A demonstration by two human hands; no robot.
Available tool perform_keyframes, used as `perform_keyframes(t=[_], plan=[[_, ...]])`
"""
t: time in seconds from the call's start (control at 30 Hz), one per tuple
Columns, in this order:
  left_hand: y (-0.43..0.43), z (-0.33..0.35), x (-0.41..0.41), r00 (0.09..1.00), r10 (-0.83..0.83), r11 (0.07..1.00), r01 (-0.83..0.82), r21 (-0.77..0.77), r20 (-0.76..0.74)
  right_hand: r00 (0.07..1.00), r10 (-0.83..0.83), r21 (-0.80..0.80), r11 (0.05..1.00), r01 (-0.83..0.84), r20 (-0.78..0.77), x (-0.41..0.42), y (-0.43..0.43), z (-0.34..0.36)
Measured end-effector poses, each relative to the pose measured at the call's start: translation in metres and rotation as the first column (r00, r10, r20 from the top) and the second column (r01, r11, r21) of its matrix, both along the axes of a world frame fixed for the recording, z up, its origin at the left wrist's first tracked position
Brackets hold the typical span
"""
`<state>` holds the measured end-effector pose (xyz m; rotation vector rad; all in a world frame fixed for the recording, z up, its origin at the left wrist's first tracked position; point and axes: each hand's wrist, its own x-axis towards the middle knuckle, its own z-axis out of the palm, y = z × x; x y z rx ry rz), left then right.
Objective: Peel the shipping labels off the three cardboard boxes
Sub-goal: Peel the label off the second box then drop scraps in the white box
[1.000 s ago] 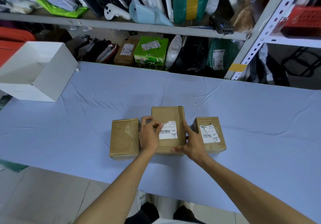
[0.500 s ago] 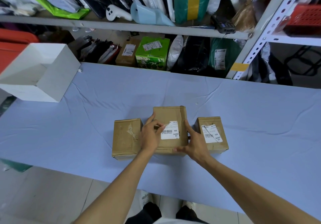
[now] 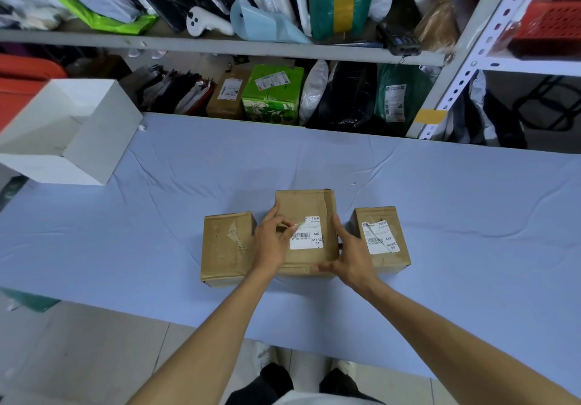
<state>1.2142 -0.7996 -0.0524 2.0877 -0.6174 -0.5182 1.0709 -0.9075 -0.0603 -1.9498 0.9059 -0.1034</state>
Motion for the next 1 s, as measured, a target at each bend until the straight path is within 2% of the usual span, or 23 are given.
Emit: perform_keyframes(t=[0.5,1.0], plan=[[0.0007,-0.0020,0.0006,1.000,-0.002,1.000,0.001,-0.015,-0.031,1.000,0.009,-0.007,1.000,-0.009,-0.005,0.0011,0.0010,0.0015],[0.0036,0.0035,-0.0022,1.000,-0.031,1.000,0.031,0.000,-0.002,1.000,0.027,-0.050,0.998,-0.028,-0.007,0.0004,-0.0002,-0.0031]])
